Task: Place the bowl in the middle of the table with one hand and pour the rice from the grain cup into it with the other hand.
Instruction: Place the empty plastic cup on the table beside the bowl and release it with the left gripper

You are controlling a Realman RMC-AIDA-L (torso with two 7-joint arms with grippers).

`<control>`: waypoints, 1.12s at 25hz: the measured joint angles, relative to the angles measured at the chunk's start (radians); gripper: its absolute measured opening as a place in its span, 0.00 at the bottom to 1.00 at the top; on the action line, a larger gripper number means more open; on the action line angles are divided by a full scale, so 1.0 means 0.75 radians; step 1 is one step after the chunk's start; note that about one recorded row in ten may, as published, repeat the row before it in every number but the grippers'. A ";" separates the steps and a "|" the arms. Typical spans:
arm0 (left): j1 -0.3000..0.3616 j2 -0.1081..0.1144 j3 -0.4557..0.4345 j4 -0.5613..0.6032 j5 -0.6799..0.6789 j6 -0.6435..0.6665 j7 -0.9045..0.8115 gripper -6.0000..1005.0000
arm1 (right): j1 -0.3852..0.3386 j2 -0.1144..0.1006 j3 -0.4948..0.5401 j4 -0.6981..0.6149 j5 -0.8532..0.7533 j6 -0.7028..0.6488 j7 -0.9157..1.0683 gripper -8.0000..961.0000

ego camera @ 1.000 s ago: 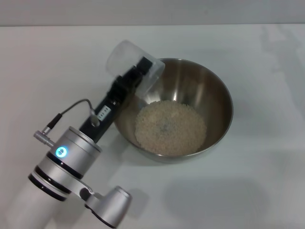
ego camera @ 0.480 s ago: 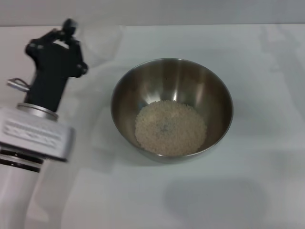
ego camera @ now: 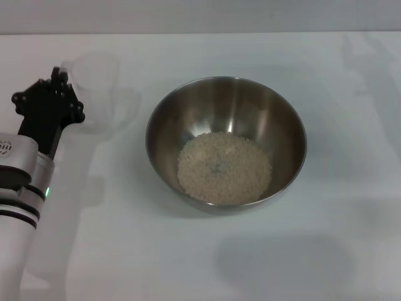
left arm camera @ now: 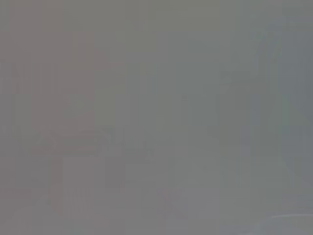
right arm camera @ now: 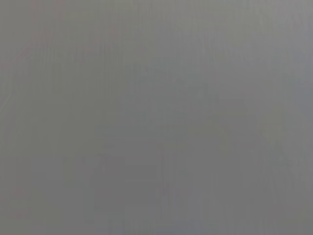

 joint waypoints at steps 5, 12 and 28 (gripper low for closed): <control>0.001 0.000 -0.007 0.004 -0.012 -0.091 -0.011 0.14 | -0.002 0.001 0.000 0.003 0.000 0.000 0.001 0.55; -0.001 0.000 -0.010 0.024 -0.014 -0.152 -0.079 0.14 | -0.005 0.003 0.000 0.008 0.000 0.000 0.004 0.56; 0.031 0.010 0.002 0.020 -0.003 -0.162 -0.166 0.16 | -0.010 0.004 0.000 0.010 0.000 0.001 0.005 0.57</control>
